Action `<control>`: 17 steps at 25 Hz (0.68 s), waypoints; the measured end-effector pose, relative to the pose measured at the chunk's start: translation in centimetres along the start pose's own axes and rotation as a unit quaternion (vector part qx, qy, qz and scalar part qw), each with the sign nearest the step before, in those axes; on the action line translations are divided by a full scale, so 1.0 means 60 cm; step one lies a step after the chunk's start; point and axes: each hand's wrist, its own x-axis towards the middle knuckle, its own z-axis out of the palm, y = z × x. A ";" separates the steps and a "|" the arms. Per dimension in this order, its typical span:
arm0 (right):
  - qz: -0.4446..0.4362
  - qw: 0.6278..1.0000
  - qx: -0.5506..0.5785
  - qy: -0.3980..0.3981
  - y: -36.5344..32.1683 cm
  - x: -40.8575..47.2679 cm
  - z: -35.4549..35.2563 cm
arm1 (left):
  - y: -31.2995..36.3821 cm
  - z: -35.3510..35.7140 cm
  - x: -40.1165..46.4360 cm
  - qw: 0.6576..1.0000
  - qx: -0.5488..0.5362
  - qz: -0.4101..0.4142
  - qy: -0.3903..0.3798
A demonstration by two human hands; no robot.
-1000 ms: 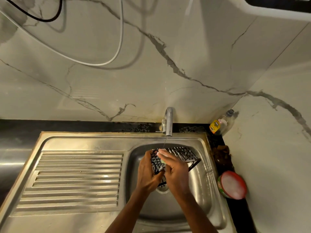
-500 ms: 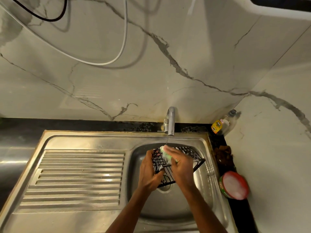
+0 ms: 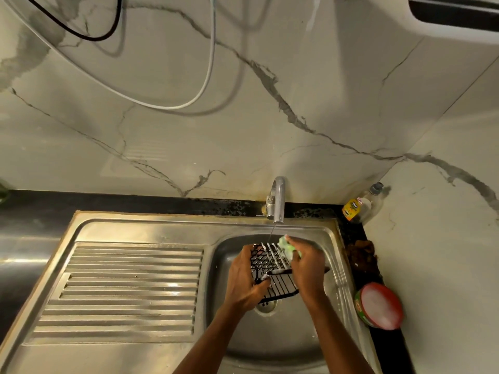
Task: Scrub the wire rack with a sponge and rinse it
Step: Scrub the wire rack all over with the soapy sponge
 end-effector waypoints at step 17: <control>-0.099 0.994 0.051 0.008 -0.058 -0.066 0.027 | -0.003 -0.008 0.013 0.997 -0.002 0.063 0.049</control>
